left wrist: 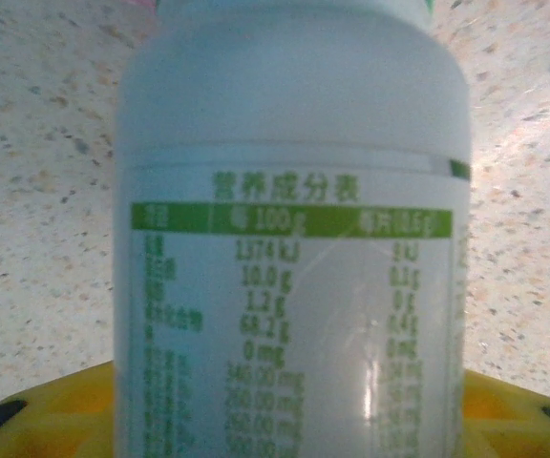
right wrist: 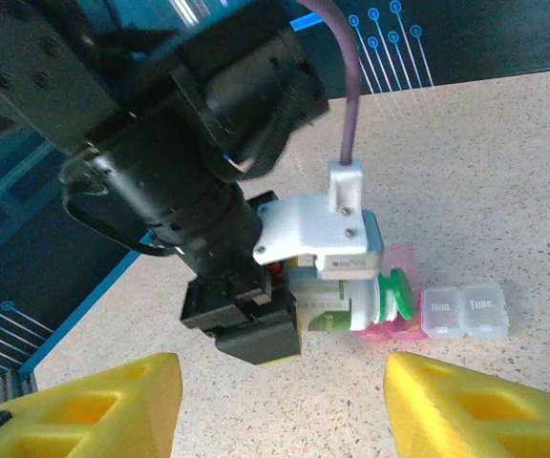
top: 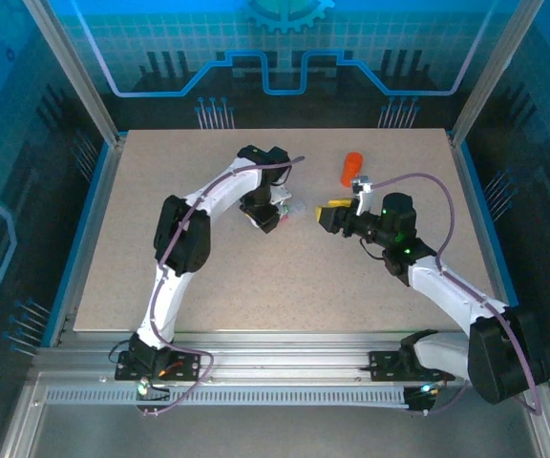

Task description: Sort the pills into containers

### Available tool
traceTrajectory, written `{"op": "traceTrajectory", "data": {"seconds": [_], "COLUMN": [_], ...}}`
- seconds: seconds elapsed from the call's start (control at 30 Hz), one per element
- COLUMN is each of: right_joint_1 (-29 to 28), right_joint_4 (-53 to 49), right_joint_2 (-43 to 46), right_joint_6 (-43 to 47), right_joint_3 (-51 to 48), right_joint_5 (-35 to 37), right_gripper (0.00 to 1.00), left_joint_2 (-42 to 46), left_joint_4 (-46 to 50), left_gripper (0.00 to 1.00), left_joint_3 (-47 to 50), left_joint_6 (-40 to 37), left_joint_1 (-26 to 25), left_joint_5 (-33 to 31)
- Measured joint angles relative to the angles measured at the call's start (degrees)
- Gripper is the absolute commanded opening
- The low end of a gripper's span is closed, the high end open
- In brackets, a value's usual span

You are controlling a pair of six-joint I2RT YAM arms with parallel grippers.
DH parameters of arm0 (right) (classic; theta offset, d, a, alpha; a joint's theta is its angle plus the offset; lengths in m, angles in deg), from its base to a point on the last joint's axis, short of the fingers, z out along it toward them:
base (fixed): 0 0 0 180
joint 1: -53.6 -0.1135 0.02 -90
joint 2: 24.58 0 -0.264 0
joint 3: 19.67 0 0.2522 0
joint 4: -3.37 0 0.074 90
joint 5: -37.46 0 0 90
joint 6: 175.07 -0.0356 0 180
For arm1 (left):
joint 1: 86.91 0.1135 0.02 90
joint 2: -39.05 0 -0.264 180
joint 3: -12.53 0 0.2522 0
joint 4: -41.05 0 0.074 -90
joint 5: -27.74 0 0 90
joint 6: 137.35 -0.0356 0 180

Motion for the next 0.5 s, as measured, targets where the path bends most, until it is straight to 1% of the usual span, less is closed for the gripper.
{"op": "traceTrajectory", "data": {"seconds": [0.13,0.5], "right_joint_1": [0.00,0.00], "right_joint_4": [0.00,0.17], "right_joint_2": [0.00,-0.35], "right_joint_6": [0.00,-0.44], "right_joint_3": [0.00,0.00], "right_joint_5": [0.00,-0.55], "right_gripper": [0.59,0.59], "left_joint_2": [-2.36,-1.38], "left_joint_4": [0.00,0.00], "left_gripper": [0.00,0.00], "left_joint_3": [-0.63,-0.24], "left_joint_6": [0.00,0.02], "left_joint_1": [0.11,0.81], "left_joint_5": [0.00,-0.44]}}
